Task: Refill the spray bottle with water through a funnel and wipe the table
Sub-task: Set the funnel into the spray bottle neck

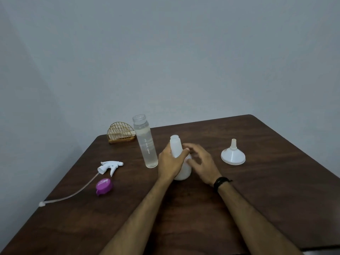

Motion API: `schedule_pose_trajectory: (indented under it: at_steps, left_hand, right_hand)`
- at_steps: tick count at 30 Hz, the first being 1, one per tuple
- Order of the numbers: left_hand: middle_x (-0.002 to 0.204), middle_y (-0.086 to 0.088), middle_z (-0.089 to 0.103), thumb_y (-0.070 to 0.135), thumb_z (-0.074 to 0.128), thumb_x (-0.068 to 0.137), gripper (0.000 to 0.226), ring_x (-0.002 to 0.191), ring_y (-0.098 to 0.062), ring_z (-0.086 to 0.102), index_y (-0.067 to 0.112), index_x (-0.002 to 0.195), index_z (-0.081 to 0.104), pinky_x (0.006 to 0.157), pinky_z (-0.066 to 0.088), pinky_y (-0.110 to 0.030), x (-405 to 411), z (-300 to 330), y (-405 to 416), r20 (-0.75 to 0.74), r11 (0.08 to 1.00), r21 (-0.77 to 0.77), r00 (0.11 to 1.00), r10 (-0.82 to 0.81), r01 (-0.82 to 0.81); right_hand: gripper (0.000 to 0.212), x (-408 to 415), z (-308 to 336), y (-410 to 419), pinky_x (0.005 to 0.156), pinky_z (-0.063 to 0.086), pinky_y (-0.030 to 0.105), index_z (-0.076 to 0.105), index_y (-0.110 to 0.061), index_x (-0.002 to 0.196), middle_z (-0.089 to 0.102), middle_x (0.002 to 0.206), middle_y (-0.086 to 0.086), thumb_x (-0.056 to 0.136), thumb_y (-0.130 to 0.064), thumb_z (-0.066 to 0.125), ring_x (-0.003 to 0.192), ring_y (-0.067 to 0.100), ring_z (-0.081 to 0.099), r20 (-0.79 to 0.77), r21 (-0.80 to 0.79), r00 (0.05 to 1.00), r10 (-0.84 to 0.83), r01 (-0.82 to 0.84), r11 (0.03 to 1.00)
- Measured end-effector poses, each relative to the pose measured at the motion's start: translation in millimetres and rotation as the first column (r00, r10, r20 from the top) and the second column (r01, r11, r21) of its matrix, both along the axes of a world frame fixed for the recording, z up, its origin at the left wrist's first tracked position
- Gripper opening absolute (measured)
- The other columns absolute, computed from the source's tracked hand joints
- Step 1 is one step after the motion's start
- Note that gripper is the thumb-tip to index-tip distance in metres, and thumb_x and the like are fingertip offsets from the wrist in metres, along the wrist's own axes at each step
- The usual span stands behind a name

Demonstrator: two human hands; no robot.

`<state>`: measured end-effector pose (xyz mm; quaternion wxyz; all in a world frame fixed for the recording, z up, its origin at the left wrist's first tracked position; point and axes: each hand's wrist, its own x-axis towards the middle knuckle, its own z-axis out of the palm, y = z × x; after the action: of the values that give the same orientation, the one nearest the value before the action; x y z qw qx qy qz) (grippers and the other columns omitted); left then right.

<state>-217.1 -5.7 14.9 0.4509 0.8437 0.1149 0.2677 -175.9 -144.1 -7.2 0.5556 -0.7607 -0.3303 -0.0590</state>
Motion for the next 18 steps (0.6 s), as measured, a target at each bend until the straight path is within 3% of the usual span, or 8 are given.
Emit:
schedule_pose_trajectory:
  at_steps: [2, 4, 6, 7, 9, 11, 14, 18]
  left_hand:
    - [0.095, 0.009, 0.069, 0.053, 0.071, 0.079, 0.038, 0.09, -0.01, 0.065, 0.022, 0.099, 0.063, 0.079, 0.057, -0.034, 0, 0, 0, -0.001, 1.0, 0.013, 1.0, 0.009, -0.009]
    - [0.1, 0.008, 0.068, 0.053, 0.072, 0.081, 0.04, 0.093, -0.01, 0.064, 0.022, 0.104, 0.062, 0.079, 0.056, -0.031, 0, -1, -1, -0.008, 1.0, 0.025, 1.0, 0.019, -0.019]
    - [0.104, 0.006, 0.067, 0.052, 0.071, 0.083, 0.042, 0.095, -0.011, 0.063, 0.021, 0.109, 0.062, 0.078, 0.054, -0.027, 0, -3, -2, -0.013, 0.999, 0.039, 1.0, 0.024, -0.024]
    - [0.104, 0.006, 0.067, 0.051, 0.071, 0.083, 0.041, 0.094, -0.011, 0.063, 0.021, 0.109, 0.061, 0.077, 0.053, -0.026, -1, -3, -3, -0.009, 0.999, 0.047, 1.0, 0.025, -0.024]
    - [0.101, 0.007, 0.066, 0.051, 0.071, 0.083, 0.038, 0.092, -0.011, 0.063, 0.023, 0.105, 0.06, 0.076, 0.053, -0.025, -1, -4, -3, 0.004, 0.998, 0.057, 1.0, 0.026, -0.026]
    - [0.099, 0.011, 0.063, 0.051, 0.071, 0.084, 0.035, 0.091, -0.009, 0.061, 0.027, 0.102, 0.055, 0.075, 0.051, -0.024, -2, -4, -3, -0.002, 0.998, 0.065, 1.0, 0.027, -0.027]
    - [0.097, 0.013, 0.059, 0.051, 0.071, 0.084, 0.033, 0.09, -0.007, 0.059, 0.031, 0.101, 0.051, 0.075, 0.05, -0.023, -3, -4, -4, 0.003, 0.996, 0.079, 0.999, 0.032, -0.033]
    - [0.097, 0.014, 0.056, 0.051, 0.071, 0.084, 0.035, 0.09, -0.007, 0.058, 0.03, 0.103, 0.05, 0.077, 0.051, -0.025, -3, -5, -4, 0.01, 0.995, 0.089, 0.999, 0.042, -0.043]
  right_hand:
    - [0.034, 4, 5, -5, 0.096, 0.049, 0.035, 0.065, -0.023, 0.119, 0.061, 0.119, -0.006, 0.088, -0.029, 0.054, 0.109, 0.009, 0.057, 0.084, 0.16, 0.952, -0.294, 0.278, 0.947]
    - [0.028, 12, 7, -15, 0.099, 0.041, 0.034, 0.065, -0.021, 0.114, 0.06, 0.12, 0.001, 0.089, -0.031, 0.057, 0.113, 0.02, 0.054, 0.143, 0.223, 0.724, -0.675, 0.641, 0.735]
    - [0.04, 22, 6, -30, 0.101, 0.038, 0.044, 0.06, -0.023, 0.122, 0.052, 0.134, 0.008, 0.084, -0.032, 0.064, 0.125, 0.029, 0.045, 0.134, 0.07, 0.497, -0.857, 0.858, 0.509]
    - [0.048, 28, 3, -37, 0.102, 0.036, 0.049, 0.056, -0.024, 0.128, 0.048, 0.14, 0.01, 0.081, -0.03, 0.067, 0.131, 0.032, 0.04, 0.115, -0.031, 0.481, -0.869, 0.876, 0.481]
    - [0.054, 37, -3, -51, 0.104, 0.035, 0.05, 0.052, -0.021, 0.135, 0.049, 0.142, 0.012, 0.084, -0.025, 0.068, 0.132, 0.033, 0.042, 0.019, -0.143, 0.579, -0.815, 0.808, 0.571]
    - [0.042, 44, -5, -59, 0.103, 0.038, 0.046, 0.057, -0.017, 0.13, 0.06, 0.131, 0.012, 0.089, -0.022, 0.065, 0.122, 0.033, 0.053, -0.094, -0.15, 0.679, -0.728, 0.713, 0.685]
    - [0.027, 47, -5, -57, 0.097, 0.041, 0.043, 0.068, -0.013, 0.115, 0.069, 0.114, 0.011, 0.092, -0.026, 0.063, 0.112, 0.035, 0.058, -0.045, -0.209, 0.664, -0.746, 0.724, 0.657]
    - [0.027, 38, 1, -46, 0.086, 0.042, 0.027, 0.072, -0.009, 0.113, 0.057, 0.109, 0.011, 0.093, -0.026, 0.066, 0.103, 0.027, 0.056, -0.069, 0.016, 0.715, -0.696, 0.698, 0.716]
